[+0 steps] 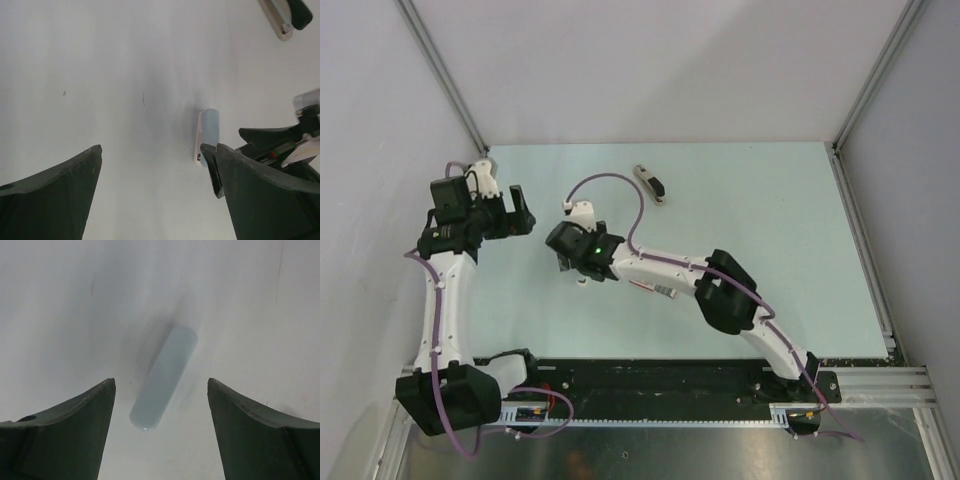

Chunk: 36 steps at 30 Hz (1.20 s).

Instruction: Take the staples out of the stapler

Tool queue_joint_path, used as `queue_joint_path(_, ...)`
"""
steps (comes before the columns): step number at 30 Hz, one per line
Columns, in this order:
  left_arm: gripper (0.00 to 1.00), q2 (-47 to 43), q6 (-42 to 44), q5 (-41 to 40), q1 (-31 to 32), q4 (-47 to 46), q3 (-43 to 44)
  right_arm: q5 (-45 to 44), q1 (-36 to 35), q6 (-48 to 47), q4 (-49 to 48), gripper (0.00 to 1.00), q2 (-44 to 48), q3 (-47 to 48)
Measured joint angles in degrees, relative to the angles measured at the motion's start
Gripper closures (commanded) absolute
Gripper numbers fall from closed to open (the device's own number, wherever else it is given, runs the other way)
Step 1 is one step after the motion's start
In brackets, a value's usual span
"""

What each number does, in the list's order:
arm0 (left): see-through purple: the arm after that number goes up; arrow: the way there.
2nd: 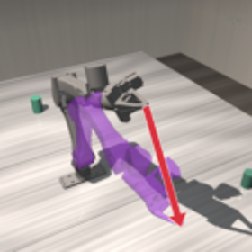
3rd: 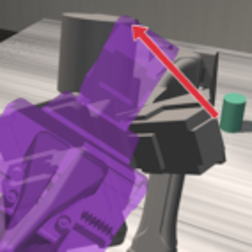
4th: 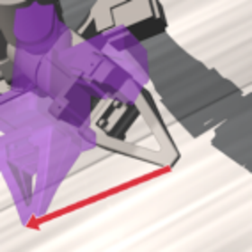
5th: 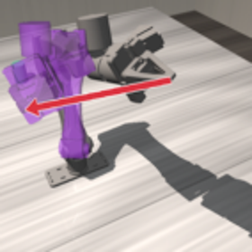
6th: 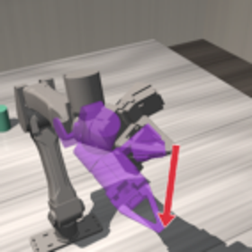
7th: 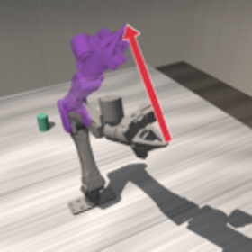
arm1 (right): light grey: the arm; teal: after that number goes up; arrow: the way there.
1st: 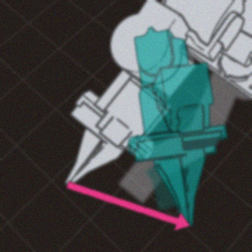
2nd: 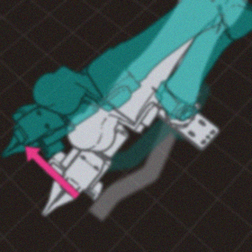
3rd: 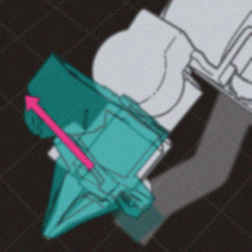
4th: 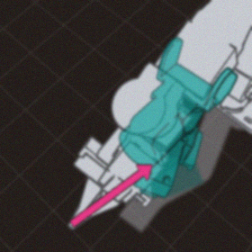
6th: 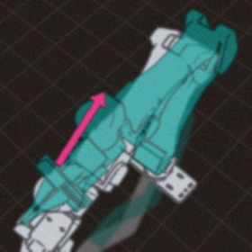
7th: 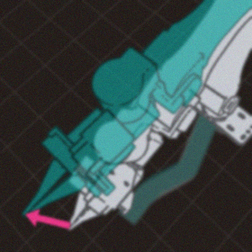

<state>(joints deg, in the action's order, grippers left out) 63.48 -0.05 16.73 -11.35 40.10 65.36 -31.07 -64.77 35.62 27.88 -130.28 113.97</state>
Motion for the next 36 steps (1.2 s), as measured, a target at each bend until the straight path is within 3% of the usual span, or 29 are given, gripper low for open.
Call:
queue_joint_path(6, 0.0, 0.11, 2.29, 0.57, -2.32, 2.32, -3.23, -0.02, -1.68, 3.43, 8.74, 0.25, -4.0, 2.78)
queue_joint_path(23, 0.01, 0.31, 4.24, 1.51, -4.04, 4.02, -6.99, 0.74, -1.81, 6.45, 12.11, 0.35, -9.27, 10.78)
queue_joint_path(27, 0.01, 0.28, 4.9, 1.51, -4.04, 4.07, -7.41, 0.74, -1.81, 6.51, 13.11, 0.44, -9.88, 10.8)
queue_joint_path(32, 0.0, 0.28, 5.22, 1.53, -4.07, 4.09, -7.45, 0.83, -1.64, 6.67, 13.81, 0.64, -9.99, 10.8)
queue_joint_path(36, 0.03, 0.28, 5.6, 1.64, -4.07, 4.09, -7.45, 1.68, -1.31, 6.71, 13.7, 0.72, -9.99, 10.8)
